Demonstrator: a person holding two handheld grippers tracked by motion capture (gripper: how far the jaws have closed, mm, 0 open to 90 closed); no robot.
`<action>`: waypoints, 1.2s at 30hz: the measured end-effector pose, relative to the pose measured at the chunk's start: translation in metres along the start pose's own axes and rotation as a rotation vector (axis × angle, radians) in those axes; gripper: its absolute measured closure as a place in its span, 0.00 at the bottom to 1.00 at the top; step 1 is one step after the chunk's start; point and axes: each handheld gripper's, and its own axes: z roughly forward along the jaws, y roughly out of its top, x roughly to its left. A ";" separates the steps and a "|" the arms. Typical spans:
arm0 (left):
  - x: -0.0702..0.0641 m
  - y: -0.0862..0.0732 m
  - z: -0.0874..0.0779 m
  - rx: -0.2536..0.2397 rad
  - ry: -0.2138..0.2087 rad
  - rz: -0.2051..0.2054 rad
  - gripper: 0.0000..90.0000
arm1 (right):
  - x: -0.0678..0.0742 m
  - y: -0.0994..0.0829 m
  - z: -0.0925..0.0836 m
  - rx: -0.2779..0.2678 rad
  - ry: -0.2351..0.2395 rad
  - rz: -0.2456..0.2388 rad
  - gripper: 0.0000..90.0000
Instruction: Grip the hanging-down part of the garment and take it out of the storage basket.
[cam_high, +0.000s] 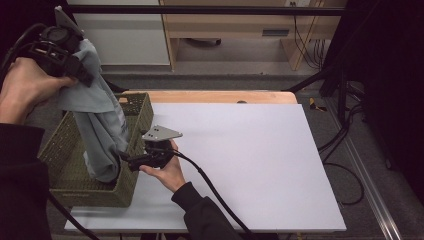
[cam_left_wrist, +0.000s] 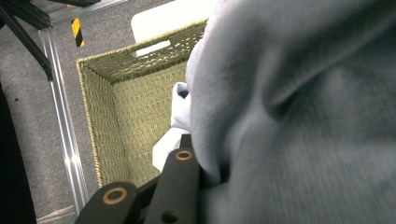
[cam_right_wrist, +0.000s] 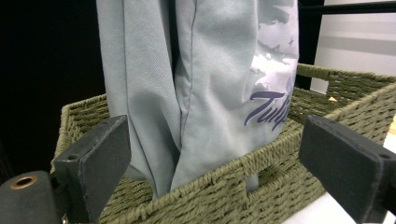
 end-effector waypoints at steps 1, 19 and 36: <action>0.000 0.000 0.000 0.001 -0.001 0.000 0.90 | 0.000 0.000 0.003 0.000 0.003 0.000 0.11; 0.002 -0.002 0.001 -0.001 0.002 0.001 0.90 | 0.010 -0.010 0.048 0.066 0.038 0.006 0.25; 0.004 -0.004 0.000 -0.012 0.003 -0.006 0.90 | 0.000 -0.005 0.043 0.103 0.065 -0.009 0.96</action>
